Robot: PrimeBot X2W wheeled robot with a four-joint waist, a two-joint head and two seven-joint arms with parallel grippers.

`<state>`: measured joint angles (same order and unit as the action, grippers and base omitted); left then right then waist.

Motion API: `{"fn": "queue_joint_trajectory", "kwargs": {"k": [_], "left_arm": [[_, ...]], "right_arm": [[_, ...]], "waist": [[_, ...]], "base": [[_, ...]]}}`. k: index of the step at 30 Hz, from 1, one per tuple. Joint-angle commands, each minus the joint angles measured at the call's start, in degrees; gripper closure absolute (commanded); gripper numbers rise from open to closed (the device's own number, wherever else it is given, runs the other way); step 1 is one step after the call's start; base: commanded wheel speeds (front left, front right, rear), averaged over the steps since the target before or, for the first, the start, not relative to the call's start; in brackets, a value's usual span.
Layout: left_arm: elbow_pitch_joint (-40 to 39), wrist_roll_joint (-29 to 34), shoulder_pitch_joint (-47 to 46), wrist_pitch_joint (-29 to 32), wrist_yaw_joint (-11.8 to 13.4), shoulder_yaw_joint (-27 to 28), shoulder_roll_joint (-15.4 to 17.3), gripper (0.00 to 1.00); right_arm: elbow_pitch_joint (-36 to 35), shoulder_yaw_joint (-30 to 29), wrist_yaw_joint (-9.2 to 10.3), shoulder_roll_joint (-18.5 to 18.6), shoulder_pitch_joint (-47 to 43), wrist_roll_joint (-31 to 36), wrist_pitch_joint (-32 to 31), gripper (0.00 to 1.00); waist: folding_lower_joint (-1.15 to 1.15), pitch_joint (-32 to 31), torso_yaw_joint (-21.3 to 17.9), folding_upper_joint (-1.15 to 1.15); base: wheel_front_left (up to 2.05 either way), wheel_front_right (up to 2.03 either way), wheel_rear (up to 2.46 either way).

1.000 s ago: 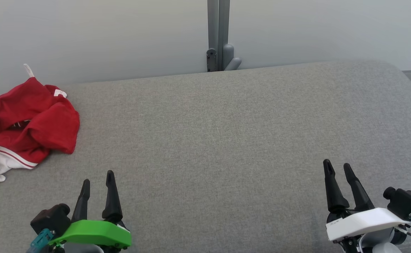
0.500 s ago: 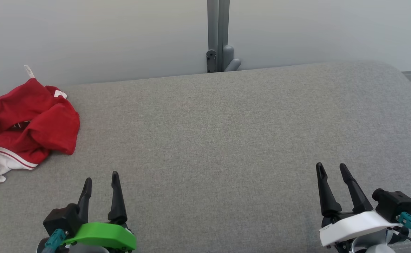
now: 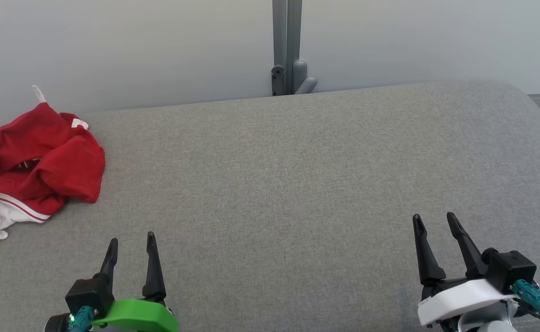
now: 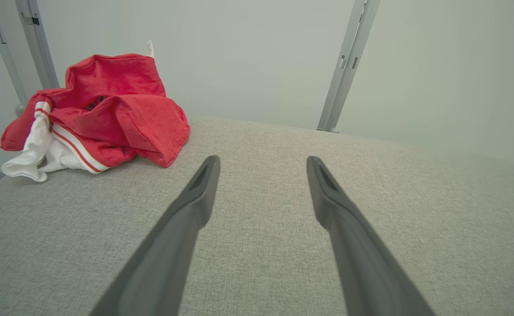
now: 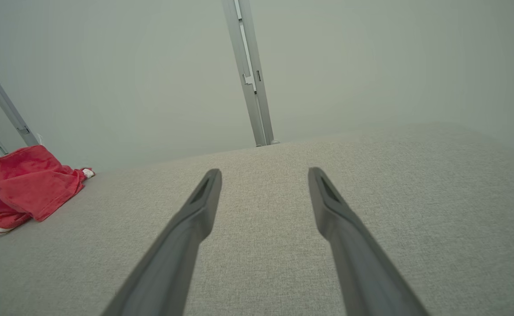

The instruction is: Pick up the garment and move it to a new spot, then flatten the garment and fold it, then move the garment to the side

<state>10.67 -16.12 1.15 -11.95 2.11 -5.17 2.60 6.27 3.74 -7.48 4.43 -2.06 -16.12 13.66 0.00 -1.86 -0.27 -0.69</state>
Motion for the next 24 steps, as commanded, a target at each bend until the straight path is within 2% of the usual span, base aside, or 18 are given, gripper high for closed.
{"fn": "queue_joint_trajectory", "kwargs": {"k": [1,24], "left_arm": [[0.13,1.61,0.27,-0.47,-0.23,0.07,0.41,0.0],[4.01,9.07,0.83,-2.93,-0.63,0.09,0.45,0.0]], "right_arm": [[-0.19,-0.24,-0.02,-0.04,-0.38,1.95,0.44,0.0],[-0.18,-1.58,-0.01,-1.41,-1.14,13.22,1.38,0.0]], "waist": [[0.0,-0.02,0.0,0.54],[0.0,-0.72,-0.06,0.66]], "base": [[0.0,0.0,0.0],[0.0,0.0,0.0]]}}
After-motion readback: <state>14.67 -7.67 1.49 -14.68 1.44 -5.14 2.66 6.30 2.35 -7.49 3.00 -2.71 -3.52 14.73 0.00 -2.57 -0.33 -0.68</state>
